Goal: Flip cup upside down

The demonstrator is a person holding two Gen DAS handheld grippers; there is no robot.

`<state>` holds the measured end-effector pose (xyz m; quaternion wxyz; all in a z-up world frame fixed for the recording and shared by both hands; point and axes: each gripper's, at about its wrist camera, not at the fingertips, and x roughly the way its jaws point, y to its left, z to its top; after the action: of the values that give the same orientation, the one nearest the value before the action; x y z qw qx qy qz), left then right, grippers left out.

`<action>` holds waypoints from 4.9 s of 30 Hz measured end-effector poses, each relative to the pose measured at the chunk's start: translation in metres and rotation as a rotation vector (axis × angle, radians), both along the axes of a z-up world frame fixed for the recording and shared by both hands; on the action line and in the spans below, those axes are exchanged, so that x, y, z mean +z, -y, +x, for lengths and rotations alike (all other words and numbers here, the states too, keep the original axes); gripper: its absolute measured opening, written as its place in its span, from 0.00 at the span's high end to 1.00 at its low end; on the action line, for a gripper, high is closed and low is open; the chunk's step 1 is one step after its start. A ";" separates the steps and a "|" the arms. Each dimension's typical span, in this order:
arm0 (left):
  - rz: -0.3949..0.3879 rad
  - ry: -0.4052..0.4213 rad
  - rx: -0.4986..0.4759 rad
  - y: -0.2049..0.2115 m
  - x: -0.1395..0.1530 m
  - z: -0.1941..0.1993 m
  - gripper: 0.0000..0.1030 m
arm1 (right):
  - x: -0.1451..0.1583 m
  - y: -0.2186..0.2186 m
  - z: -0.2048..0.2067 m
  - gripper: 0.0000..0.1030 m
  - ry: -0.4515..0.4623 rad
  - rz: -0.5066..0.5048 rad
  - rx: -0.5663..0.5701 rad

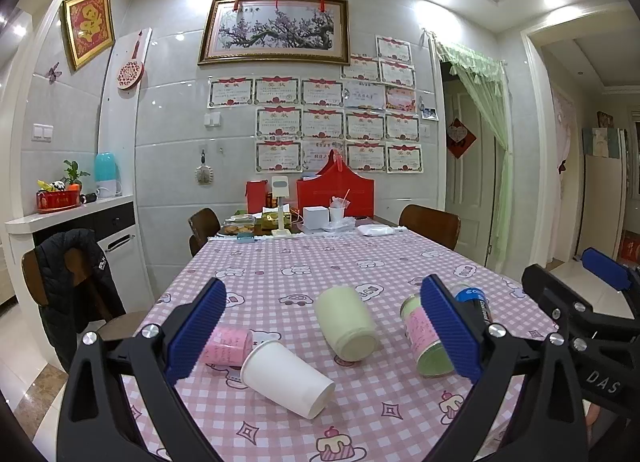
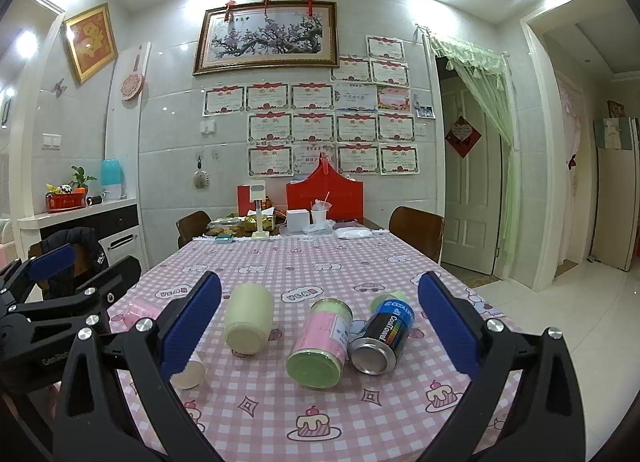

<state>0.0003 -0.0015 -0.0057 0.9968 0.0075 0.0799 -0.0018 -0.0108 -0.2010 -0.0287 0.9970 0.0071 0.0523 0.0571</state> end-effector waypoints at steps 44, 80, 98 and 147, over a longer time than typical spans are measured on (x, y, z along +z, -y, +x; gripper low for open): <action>0.001 -0.014 -0.006 0.006 -0.002 0.006 0.07 | 0.000 0.007 0.000 0.08 -0.010 0.011 -0.007; -0.009 -0.162 -0.058 0.020 -0.024 0.043 0.07 | -0.015 0.026 0.025 0.08 -0.106 0.047 -0.001; 0.008 -0.416 -0.190 0.104 -0.085 0.132 0.07 | -0.065 0.101 0.068 0.08 -0.268 0.122 -0.147; -0.088 -0.621 -0.270 0.049 -0.123 0.103 0.34 | -0.072 0.057 0.075 0.08 -0.428 0.134 0.003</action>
<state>0.1031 -0.0506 -0.1288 0.9149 -0.0261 0.3779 -0.1392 0.0644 -0.2578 -0.1008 0.9603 0.0850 0.2590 0.0591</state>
